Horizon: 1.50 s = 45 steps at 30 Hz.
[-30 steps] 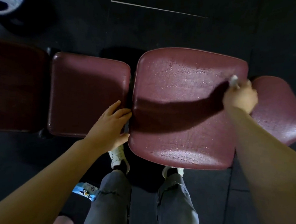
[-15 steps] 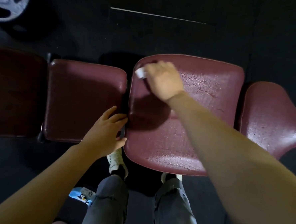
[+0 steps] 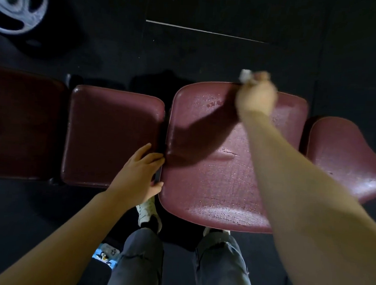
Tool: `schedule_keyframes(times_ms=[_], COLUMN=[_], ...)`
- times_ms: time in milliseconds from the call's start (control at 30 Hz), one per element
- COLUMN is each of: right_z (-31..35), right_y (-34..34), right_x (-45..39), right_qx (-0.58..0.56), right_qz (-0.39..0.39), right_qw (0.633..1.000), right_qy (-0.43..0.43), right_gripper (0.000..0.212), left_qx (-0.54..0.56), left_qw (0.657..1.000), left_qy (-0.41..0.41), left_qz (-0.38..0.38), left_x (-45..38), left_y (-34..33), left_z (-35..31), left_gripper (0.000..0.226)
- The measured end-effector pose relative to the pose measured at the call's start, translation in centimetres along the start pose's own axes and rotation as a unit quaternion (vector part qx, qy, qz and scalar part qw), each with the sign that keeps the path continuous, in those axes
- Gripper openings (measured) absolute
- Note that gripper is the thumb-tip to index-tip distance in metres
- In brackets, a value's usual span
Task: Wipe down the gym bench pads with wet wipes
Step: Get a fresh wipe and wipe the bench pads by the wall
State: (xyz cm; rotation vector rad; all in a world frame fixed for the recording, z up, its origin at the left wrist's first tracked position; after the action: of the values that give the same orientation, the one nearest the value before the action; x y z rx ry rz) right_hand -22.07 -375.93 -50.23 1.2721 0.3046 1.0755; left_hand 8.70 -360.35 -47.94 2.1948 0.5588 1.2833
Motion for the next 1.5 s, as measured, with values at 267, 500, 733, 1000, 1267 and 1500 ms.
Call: schedule_keyframes(times_ms=[267,500,733,1000,1267,1500], right_z=[8.9,-9.3,-17.3,-27.0,-35.4,-38.1], right_y=[-3.7,5.3,7.6,12.0,11.2,9.6], right_x=[4.8,-1.7,-3.2,4.6,13.4,16.6], right_qx=[0.199,0.121,0.028,-0.101,-0.241,-0.274], right_qz=[0.082,0.012,0.095,0.028,0.029,0.071], right_qw=[0.901,0.985,0.991,0.994,0.966,0.952], right_qy=[0.378,0.125,-0.094,-0.042,-0.091,-0.113], right_gripper=[0.02,0.024,0.041,0.019,0.004,0.003], left_qx=[-0.015,0.042,0.014,-0.019,-0.081,-0.123], left_qw=[0.999,0.995,0.999,0.998,0.99,0.98], left_qy=[0.023,0.052,0.005,-0.055,-0.101,-0.116], left_qz=[0.03,-0.069,-0.051,-0.013,0.056,0.102], left_x=[-0.3,-0.5,-2.4,-5.8,-8.6,-9.8], left_y=[0.6,1.9,2.4,1.1,-2.3,-4.8], left_z=[-0.6,-2.8,-7.3,-15.0,-22.9,-28.4], left_gripper=[0.068,0.035,0.046,0.049,0.056,0.057])
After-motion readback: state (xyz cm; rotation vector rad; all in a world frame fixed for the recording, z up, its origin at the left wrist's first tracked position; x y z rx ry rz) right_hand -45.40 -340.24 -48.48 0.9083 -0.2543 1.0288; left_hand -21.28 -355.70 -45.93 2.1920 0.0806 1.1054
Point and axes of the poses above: each hand's wrist, its own x-axis away from the middle knuckle, its own y-axis out of the back of the hand, z = x × y, the point moved 2 cm from there along -x, towards the middle knuckle, and after that the axes turned 12 degrees about z, right-handed, at the moved point
